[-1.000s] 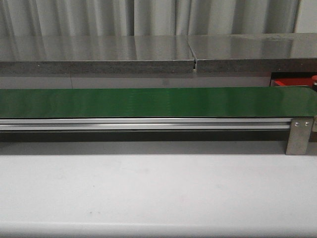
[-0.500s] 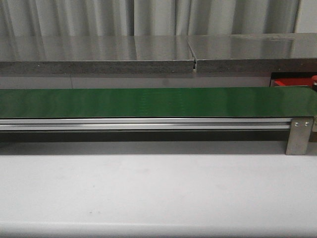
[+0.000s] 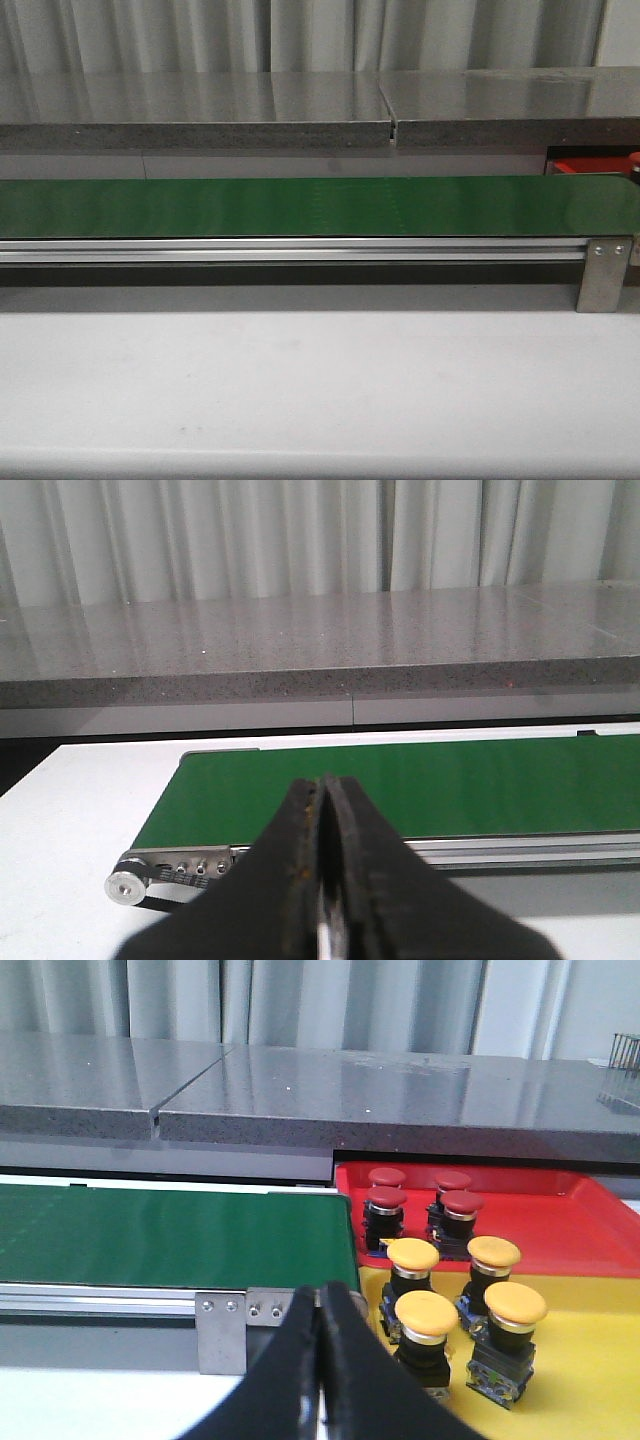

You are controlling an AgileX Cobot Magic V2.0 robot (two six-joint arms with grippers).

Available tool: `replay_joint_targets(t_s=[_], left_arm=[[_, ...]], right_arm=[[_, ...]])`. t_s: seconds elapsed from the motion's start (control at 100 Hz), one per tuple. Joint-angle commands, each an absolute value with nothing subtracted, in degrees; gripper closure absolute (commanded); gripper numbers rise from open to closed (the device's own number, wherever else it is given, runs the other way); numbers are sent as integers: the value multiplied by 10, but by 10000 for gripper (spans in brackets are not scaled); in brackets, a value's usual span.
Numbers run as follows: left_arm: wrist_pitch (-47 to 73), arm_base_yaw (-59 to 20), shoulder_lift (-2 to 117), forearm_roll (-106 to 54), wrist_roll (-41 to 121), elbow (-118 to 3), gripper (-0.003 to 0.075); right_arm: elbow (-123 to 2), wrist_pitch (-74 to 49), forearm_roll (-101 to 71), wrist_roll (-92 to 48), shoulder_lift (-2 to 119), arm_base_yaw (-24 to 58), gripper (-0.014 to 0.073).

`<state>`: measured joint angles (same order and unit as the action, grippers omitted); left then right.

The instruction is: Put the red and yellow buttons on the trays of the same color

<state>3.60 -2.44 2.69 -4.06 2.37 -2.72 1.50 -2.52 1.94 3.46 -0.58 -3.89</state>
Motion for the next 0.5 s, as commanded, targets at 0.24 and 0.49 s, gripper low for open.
replay_joint_targets(t_s=[0.24,0.49], left_arm=[[-27,-23,-21,-52,17,17,741],[-38,-23,-21,-52,17,17,741]], right_arm=[[3,21,25,33,-16,-42,711],[3,21,25,33,-16,-42,711]])
